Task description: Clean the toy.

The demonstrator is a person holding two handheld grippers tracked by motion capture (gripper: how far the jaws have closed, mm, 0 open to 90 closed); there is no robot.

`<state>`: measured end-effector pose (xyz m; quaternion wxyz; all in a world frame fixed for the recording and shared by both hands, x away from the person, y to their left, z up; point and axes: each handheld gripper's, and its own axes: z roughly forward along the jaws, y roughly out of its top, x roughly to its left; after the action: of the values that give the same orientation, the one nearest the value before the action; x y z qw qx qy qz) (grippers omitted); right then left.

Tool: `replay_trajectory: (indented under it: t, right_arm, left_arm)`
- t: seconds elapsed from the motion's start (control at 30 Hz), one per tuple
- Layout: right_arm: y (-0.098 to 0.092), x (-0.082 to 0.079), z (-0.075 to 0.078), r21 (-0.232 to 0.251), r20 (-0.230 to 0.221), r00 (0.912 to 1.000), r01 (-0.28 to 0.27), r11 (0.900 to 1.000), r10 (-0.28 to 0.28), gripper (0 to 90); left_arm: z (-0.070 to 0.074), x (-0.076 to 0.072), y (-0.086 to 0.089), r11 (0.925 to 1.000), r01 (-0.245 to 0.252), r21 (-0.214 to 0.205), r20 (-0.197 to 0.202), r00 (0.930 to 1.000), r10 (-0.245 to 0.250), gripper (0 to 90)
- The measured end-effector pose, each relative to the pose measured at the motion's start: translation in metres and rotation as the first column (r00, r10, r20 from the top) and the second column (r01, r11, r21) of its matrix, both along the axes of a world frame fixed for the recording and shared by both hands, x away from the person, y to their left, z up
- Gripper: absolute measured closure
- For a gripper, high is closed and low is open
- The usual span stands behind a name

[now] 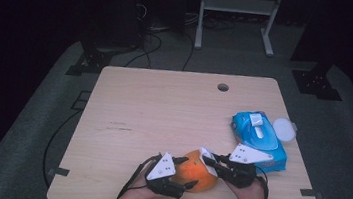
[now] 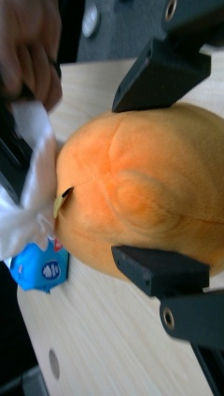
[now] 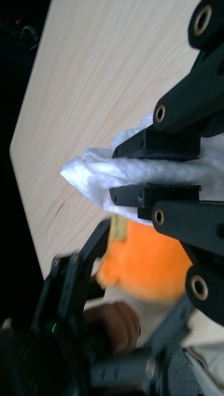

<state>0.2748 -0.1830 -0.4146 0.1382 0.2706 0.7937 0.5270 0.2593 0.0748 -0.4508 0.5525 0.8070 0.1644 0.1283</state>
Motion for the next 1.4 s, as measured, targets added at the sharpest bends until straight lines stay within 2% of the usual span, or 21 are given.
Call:
replay_trajectory:
  t: [0.07, 0.17, 0.23, 0.3, 0.4, 0.43, 0.5, 0.6, 0.73, 0.8, 0.83, 0.9, 0.93, 1.0, 1.03, 1.07, 1.13, 1.23, 1.3, 1.4]
  right_arm:
    - [-0.005, 0.004, -0.002, 0.019, -0.030, 0.9993, 0.021, 0.9996, -0.021, 78.8]
    - [-0.002, 0.002, 0.000, 0.031, -0.029, 0.9995, 0.016, 0.9994, -0.015, 78.7]
    - [0.003, -0.001, 0.003, 0.040, -0.018, 0.9998, 0.005, 0.9992, -0.005, 78.7]
    - [0.007, -0.005, 0.005, 0.076, -0.023, 0.9988, -0.041, 0.9963, 0.043, 78.8]
    - [0.014, -0.012, 0.007, 0.058, 0.000, 0.9965, -0.084, 0.9948, 0.084, 78.7]
    - [0.016, -0.012, 0.007, 0.043, 0.012, 0.9966, -0.082, 0.9957, 0.082, 78.7]
    - [0.012, -0.009, 0.004, 0.044, -0.005, 0.9980, -0.063, 0.9971, 0.063, 78.7]
    - [0.006, -0.002, 0.000, 0.024, -0.006, 0.9998, -0.020, 0.9995, 0.020, 78.8]
    - [0.001, 0.004, -0.002, 0.049, -0.038, 0.9993, 0.005, 0.9988, -0.003, 78.8]
    - [0.003, 0.002, -0.001, 0.054, -0.042, 0.9991, 0.011, 0.9985, -0.008, 78.7]
    - [0.004, -0.001, 0.002, 0.076, -0.052, 0.9987, 0.006, 0.9971, -0.002, 78.7]
    - [0.013, -0.010, 0.009, 0.101, -0.037, 0.9979, -0.048, 0.9937, 0.052, 78.8]
    - [0.019, -0.015, 0.011, 0.089, -0.019, 0.9965, -0.080, 0.9929, 0.082, 78.8]
    - [0.030, -0.021, 0.011, 0.047, 0.000, 0.9944, -0.106, 0.9933, 0.106, 78.7]
    - [0.033, -0.020, 0.008, 0.017, 0.007, 0.9947, -0.103, 0.9945, 0.103, 78.8]
    - [0.032, -0.018, 0.006, 0.016, 0.000, 0.9951, -0.099, 0.9950, 0.099, 78.9]
    - [0.026, -0.012, 0.005, 0.041, -0.018, 0.9960, -0.086, 0.9954, 0.087, 79.0]
    - [0.019, -0.009, 0.008, 0.040, -0.003, 0.9989, -0.047, 0.9981, 0.047, 79.0]
    - [0.016, -0.010, 0.010, 0.044, -0.004, 0.9996, -0.028, 0.9986, 0.029, 78.9]
    - [0.017, -0.016, 0.017, 0.055, 0.016, 0.9996, -0.025, 0.9982, 0.024, 78.8]
  left_arm:
    - [-0.001, 0.001, 0.001, 1.0000, 0.000, -0.007, -0.003, 1.0000, 0.000, 21.3]
    - [-0.001, 0.001, 0.001, 0.9999, -0.009, 0.009, 0.006, 0.9999, 0.009, 24.6]
    - [-0.002, 0.001, 0.000, 0.9999, -0.012, 0.004, 0.003, 0.9999, 0.012, 26.2]
    - [-0.002, 0.001, -0.001, 0.9998, -0.021, -0.001, 0.008, 0.9997, 0.021, 28.0]
    - [-0.001, 0.000, -0.005, 0.9997, -0.024, 0.012, 0.021, 0.9995, 0.023, 28.6]
    - [-0.001, -0.001, -0.005, 0.9997, -0.022, 0.009, 0.020, 0.9996, 0.022, 28.5]
    - [-0.001, 0.000, -0.003, 0.9999, -0.011, 0.003, 0.010, 0.9999, 0.011, 26.9]
    - [-0.003, 0.002, 0.000, 0.9998, 0.007, -0.016, 0.000, 1.0000, -0.007, 22.0]
    - [-0.004, 0.004, 0.001, 0.9998, 0.009, -0.020, 0.004, 1.0000, -0.009, 19.1]
    - [-0.005, 0.004, 0.000, 1.0000, 0.007, -0.005, 0.004, 1.0000, -0.007, 20.0]
    - [-0.005, 0.003, -0.001, 1.0000, 0.005, 0.000, 0.009, 0.9999, -0.005, 21.3]
    - [-0.005, 0.003, -0.003, 1.0000, -0.006, -0.007, 0.007, 1.0000, 0.006, 23.1]
    - [-0.005, 0.002, -0.003, 0.9999, -0.011, 0.002, 0.014, 0.9999, 0.011, 24.5]
    - [-0.003, -0.001, -0.005, 0.9995, -0.027, 0.016, 0.031, 0.9992, 0.026, 28.4]
    - [-0.002, -0.002, -0.005, 0.9992, -0.034, 0.020, 0.039, 0.9987, 0.033, 31.0]
    - [-0.001, -0.003, -0.005, 0.9988, -0.041, 0.025, 0.047, 0.9981, 0.040, 33.1]
    - [0.003, -0.003, -0.004, 0.9986, -0.050, 0.017, 0.037, 0.9981, 0.050, 37.6]
    - [0.009, -0.002, -0.003, 0.9985, -0.054, -0.005, 0.017, 0.9984, 0.054, 39.8]
    - [0.012, -0.004, -0.004, 0.9987, -0.050, -0.008, 0.024, 0.9984, 0.051, 40.5]
    - [0.021, -0.006, -0.001, 0.9989, -0.040, -0.023, 0.012, 0.9991, 0.040, 41.0]
